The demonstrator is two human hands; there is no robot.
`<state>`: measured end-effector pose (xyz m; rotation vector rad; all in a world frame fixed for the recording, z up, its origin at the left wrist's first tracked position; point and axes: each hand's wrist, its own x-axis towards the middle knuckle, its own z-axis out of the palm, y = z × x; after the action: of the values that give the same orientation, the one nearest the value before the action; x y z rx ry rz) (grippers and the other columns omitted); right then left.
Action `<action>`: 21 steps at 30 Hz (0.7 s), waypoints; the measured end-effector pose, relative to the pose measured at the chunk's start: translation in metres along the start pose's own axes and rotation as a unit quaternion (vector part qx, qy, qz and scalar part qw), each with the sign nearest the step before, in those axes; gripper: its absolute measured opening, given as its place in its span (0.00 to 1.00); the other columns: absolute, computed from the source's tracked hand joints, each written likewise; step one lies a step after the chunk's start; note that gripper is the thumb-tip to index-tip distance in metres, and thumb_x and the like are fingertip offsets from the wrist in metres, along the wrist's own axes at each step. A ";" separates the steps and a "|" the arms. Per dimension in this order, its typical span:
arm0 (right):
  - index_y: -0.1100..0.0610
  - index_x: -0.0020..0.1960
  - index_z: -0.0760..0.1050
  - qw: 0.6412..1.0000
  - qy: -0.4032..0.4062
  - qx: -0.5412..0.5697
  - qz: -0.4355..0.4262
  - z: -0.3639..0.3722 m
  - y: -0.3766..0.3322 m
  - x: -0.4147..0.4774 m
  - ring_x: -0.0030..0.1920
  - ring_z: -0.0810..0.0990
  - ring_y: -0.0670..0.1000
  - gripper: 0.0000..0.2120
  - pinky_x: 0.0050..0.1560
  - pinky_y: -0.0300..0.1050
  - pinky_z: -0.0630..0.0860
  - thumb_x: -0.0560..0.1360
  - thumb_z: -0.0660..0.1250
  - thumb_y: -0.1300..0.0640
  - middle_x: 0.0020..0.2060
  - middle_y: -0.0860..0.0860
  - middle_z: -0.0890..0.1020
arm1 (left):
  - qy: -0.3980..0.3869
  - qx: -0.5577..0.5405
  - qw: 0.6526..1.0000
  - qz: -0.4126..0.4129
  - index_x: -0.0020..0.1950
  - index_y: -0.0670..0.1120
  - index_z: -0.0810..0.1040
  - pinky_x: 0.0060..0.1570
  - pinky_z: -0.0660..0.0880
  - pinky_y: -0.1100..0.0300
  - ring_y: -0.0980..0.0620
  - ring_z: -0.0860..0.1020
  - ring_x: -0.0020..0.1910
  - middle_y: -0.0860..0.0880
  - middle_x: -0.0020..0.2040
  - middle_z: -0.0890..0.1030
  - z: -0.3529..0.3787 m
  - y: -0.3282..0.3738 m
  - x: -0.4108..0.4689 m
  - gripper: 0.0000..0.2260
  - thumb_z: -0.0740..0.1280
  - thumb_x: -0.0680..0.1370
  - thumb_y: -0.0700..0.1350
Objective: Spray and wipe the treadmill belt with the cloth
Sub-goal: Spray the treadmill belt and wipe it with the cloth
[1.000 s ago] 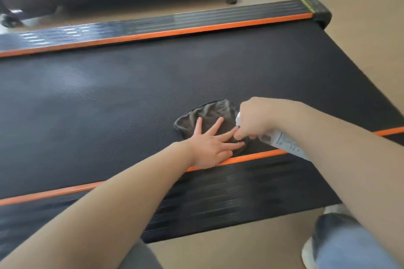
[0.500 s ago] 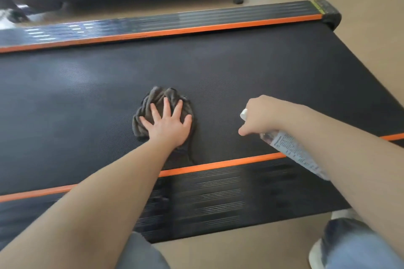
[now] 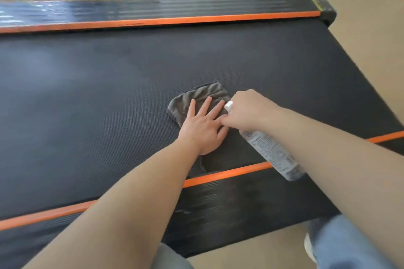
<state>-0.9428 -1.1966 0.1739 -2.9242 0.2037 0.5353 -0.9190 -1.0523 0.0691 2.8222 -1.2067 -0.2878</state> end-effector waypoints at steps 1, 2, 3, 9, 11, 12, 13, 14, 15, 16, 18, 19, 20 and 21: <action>0.53 0.33 0.70 1.000 -0.007 -0.008 0.000 -0.009 0.000 -0.005 0.34 0.77 0.55 0.13 0.30 0.43 0.65 0.69 0.64 0.46 0.31 0.49 0.75 | 0.006 -0.014 0.999 -0.047 0.82 0.61 0.54 0.74 0.36 0.31 0.43 0.42 0.82 0.53 0.84 0.50 -0.001 0.004 -0.002 0.27 0.41 0.83 0.63; 0.54 0.33 0.70 1.000 -0.016 -0.019 0.002 -0.019 -0.001 -0.003 0.35 0.78 0.56 0.13 0.31 0.44 0.66 0.69 0.64 0.46 0.30 0.49 0.75 | 0.021 -0.031 0.993 -0.115 0.81 0.61 0.55 0.73 0.34 0.30 0.42 0.42 0.82 0.52 0.84 0.49 -0.004 0.003 -0.002 0.27 0.42 0.82 0.63; 0.54 0.33 0.70 1.000 -0.015 -0.022 0.009 -0.026 0.000 -0.002 0.34 0.77 0.55 0.12 0.31 0.44 0.66 0.69 0.65 0.47 0.29 0.49 0.75 | 0.032 -0.054 0.980 -0.188 0.81 0.60 0.55 0.72 0.32 0.29 0.40 0.41 0.82 0.50 0.84 0.48 -0.006 0.003 -0.003 0.27 0.44 0.82 0.62; 0.53 0.33 0.69 0.999 0.040 0.001 -0.002 -0.052 0.001 0.018 0.38 0.77 0.56 0.16 0.34 0.43 0.69 0.73 0.66 0.45 0.34 0.50 0.76 | 0.063 -0.147 0.914 -0.372 0.83 0.57 0.50 0.74 0.35 0.32 0.37 0.39 0.81 0.46 0.84 0.43 -0.017 0.002 0.021 0.29 0.45 0.81 0.59; 0.53 0.30 0.66 0.998 0.060 0.000 -0.025 -0.050 0.004 0.027 0.38 0.75 0.56 0.19 0.37 0.45 0.71 0.76 0.65 0.46 0.33 0.50 0.73 | 0.067 -0.126 0.918 -0.371 0.83 0.57 0.48 0.73 0.34 0.31 0.36 0.38 0.81 0.46 0.84 0.43 -0.013 0.006 0.022 0.29 0.45 0.81 0.60; 0.53 0.29 0.66 0.997 0.068 0.005 -0.032 -0.049 0.005 0.031 0.37 0.74 0.55 0.21 0.36 0.46 0.70 0.76 0.64 0.45 0.32 0.50 0.73 | 0.069 -0.121 0.921 -0.365 0.83 0.58 0.47 0.73 0.34 0.31 0.36 0.38 0.81 0.46 0.84 0.42 -0.013 0.006 0.021 0.29 0.44 0.81 0.61; 0.53 0.28 0.66 0.997 0.072 0.014 -0.039 -0.047 0.009 0.036 0.35 0.73 0.53 0.21 0.35 0.46 0.68 0.76 0.64 0.44 0.31 0.50 0.72 | 0.065 -0.116 0.924 -0.359 0.83 0.58 0.47 0.73 0.34 0.31 0.36 0.38 0.81 0.47 0.84 0.42 -0.013 0.007 0.022 0.30 0.44 0.81 0.61; 0.53 0.28 0.66 0.996 0.064 0.023 -0.050 -0.044 0.012 0.042 0.34 0.71 0.51 0.22 0.34 0.46 0.66 0.76 0.63 0.42 0.31 0.50 0.72 | 0.058 -0.111 0.924 -0.361 0.83 0.58 0.47 0.73 0.34 0.31 0.37 0.37 0.81 0.47 0.84 0.42 -0.013 0.008 0.023 0.30 0.44 0.81 0.62; 0.54 0.29 0.67 0.996 0.053 0.025 -0.062 -0.043 0.015 0.048 0.33 0.70 0.50 0.22 0.34 0.46 0.66 0.75 0.63 0.41 0.32 0.50 0.73 | 0.050 -0.108 0.923 -0.365 0.83 0.59 0.46 0.73 0.34 0.31 0.37 0.37 0.80 0.47 0.84 0.41 -0.012 0.009 0.024 0.30 0.44 0.81 0.62; 0.54 0.30 0.68 0.996 0.041 0.026 -0.079 -0.040 0.018 0.057 0.34 0.70 0.50 0.22 0.35 0.46 0.67 0.75 0.63 0.41 0.32 0.50 0.73 | 0.044 -0.099 0.922 -0.373 0.83 0.59 0.46 0.73 0.34 0.31 0.36 0.36 0.80 0.48 0.84 0.40 -0.012 0.009 0.025 0.29 0.44 0.81 0.62; 0.53 0.30 0.67 0.994 0.043 0.028 -0.097 -0.037 0.021 0.065 0.35 0.70 0.53 0.22 0.38 0.47 0.68 0.76 0.62 0.41 0.32 0.50 0.71 | 0.035 -0.094 0.930 -0.355 0.82 0.61 0.45 0.71 0.33 0.27 0.36 0.36 0.80 0.51 0.84 0.40 -0.016 0.003 0.030 0.29 0.44 0.81 0.62; 0.52 0.30 0.66 0.993 0.045 0.034 -0.108 -0.033 0.026 0.071 0.36 0.71 0.55 0.22 0.40 0.47 0.68 0.77 0.62 0.41 0.32 0.49 0.70 | 0.021 -0.081 0.942 -0.325 0.82 0.61 0.45 0.69 0.33 0.25 0.36 0.35 0.80 0.53 0.83 0.40 -0.017 0.000 0.034 0.28 0.44 0.82 0.61; 0.52 0.30 0.65 0.992 0.042 0.032 -0.111 -0.029 0.028 0.075 0.37 0.71 0.55 0.22 0.40 0.47 0.68 0.77 0.62 0.42 0.32 0.49 0.69 | 0.001 -0.071 0.957 -0.282 0.82 0.62 0.46 0.68 0.34 0.23 0.36 0.35 0.80 0.55 0.83 0.40 -0.018 -0.004 0.040 0.26 0.44 0.82 0.60; 0.52 0.30 0.66 0.993 0.030 0.032 -0.108 -0.025 0.031 0.078 0.37 0.73 0.55 0.21 0.39 0.46 0.68 0.78 0.62 0.42 0.31 0.49 0.70 | -0.022 -0.061 0.970 -0.234 0.82 0.62 0.47 0.68 0.35 0.22 0.37 0.35 0.80 0.56 0.83 0.40 -0.020 -0.006 0.045 0.26 0.44 0.83 0.60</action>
<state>-0.8665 -1.2394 0.1650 -2.8532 -0.0859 0.3993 -0.8807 -1.0810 0.0817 2.9641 -0.4866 -0.4299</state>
